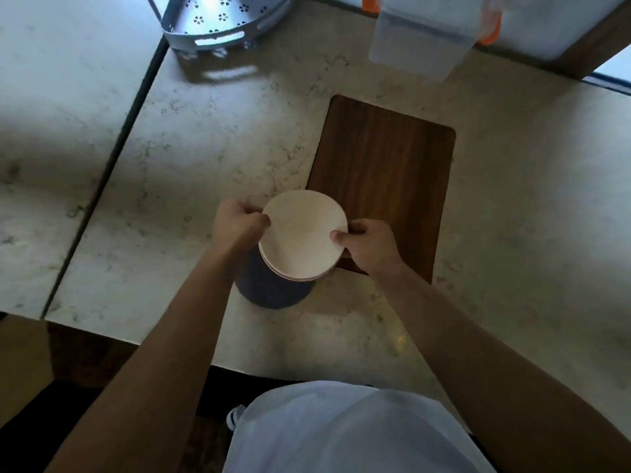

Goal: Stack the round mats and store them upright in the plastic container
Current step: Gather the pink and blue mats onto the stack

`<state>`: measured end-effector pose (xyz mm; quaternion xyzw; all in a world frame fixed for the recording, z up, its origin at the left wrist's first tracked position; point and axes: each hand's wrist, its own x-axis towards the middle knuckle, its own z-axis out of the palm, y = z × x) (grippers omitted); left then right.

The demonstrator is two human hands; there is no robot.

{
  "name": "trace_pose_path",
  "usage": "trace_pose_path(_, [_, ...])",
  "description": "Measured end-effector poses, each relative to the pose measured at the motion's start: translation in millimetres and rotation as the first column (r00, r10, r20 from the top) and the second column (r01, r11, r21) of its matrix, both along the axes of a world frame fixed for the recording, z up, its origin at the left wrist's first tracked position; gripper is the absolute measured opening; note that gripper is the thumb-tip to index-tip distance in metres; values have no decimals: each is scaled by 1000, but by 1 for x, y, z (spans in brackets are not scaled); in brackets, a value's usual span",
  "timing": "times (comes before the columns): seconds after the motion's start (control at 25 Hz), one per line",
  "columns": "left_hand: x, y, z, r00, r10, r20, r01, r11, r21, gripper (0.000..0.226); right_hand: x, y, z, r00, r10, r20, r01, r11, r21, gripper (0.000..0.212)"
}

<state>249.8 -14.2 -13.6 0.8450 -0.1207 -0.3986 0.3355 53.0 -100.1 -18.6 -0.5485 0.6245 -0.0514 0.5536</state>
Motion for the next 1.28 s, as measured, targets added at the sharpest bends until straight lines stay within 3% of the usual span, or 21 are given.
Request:
trace_pose_path(0.16, [12,53,-16,997,62,-42,-60,997,52,22,21,32,-15,990,132,-49,-133,991,-13,41])
trace_pose_path(0.32, [10,69,-19,998,62,8,-63,996,65,23,24,42,-22,987,135,-92,-140,988,-61,44])
trace_pose_path(0.48, [-4,73,-18,980,-34,195,18,996,83,28,24,50,-20,964,219,-152,-245,952,-182,39])
trace_pose_path(0.6, [-17,71,-28,881,-209,424,151,974,166,25,24,56,-19,913,328,-243,-391,873,-290,27])
trace_pose_path(0.76, [-30,71,-33,816,-264,514,136,953,272,28,22,64,-18,877,346,-332,-452,828,-331,28])
trace_pose_path(0.88, [-27,67,-31,797,-330,506,163,924,346,28,22,65,-16,870,331,-365,-449,839,-308,30])
trace_pose_path(1.08, [-20,58,-24,821,-330,465,179,924,338,19,24,65,-13,863,319,-393,-434,865,-252,32])
trace_pose_path(1.28, [-17,58,-27,930,-218,297,117,939,322,29,26,64,-16,908,272,-319,-346,917,-200,35])
